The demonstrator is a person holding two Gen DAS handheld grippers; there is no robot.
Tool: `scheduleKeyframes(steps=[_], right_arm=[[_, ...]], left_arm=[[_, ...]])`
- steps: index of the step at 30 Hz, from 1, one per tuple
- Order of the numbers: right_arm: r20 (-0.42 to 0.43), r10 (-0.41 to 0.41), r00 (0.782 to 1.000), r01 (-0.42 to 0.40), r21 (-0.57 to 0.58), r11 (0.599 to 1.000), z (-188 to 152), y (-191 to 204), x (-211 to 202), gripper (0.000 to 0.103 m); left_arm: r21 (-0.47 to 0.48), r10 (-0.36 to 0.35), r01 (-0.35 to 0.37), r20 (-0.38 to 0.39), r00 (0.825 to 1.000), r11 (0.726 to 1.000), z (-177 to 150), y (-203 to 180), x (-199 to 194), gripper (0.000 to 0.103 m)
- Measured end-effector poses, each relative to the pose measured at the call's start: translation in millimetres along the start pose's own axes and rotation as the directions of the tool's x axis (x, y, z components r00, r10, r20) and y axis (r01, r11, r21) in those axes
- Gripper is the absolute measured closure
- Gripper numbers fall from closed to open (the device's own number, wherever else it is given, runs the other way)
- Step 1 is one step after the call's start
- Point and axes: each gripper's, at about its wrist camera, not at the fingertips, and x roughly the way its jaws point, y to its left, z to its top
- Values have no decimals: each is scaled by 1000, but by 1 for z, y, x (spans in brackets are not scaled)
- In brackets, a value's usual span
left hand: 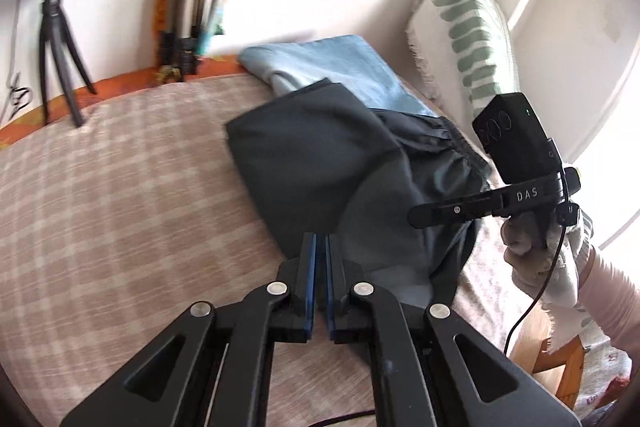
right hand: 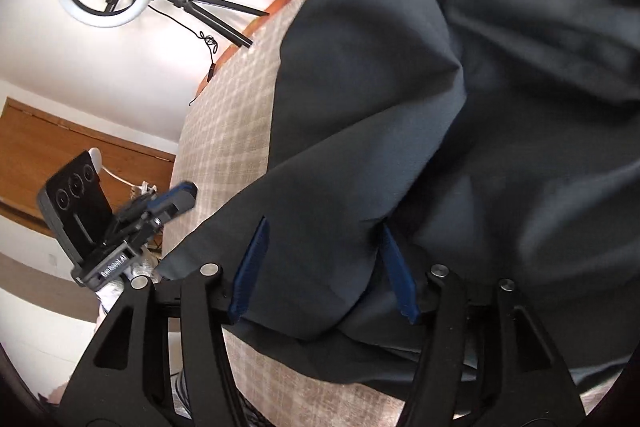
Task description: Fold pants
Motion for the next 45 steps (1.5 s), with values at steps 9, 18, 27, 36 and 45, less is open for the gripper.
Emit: scheduleKeyframes(steps=[9, 18, 27, 36, 45], right_arm=[[91, 74, 993, -73, -13, 997, -2, 17, -19, 98], [181, -47, 982, 63, -81, 995, 6, 49, -93, 99], [76, -315, 946, 309, 79, 948, -20, -38, -102, 99], [221, -293, 930, 321, -102, 942, 40, 5, -121, 47], [199, -360, 912, 368, -5, 930, 132, -28, -70, 47]], left_arm=[[17, -20, 22, -115, 993, 1000, -26, -4, 27, 101], [90, -70, 82, -128, 989, 993, -19, -37, 40, 101], [261, -66, 121, -211, 975, 958, -16, -95, 87, 101], [299, -43, 117, -244, 969, 947, -24, -99, 102, 101], [289, -52, 123, -242, 969, 949, -24, -99, 103, 101]])
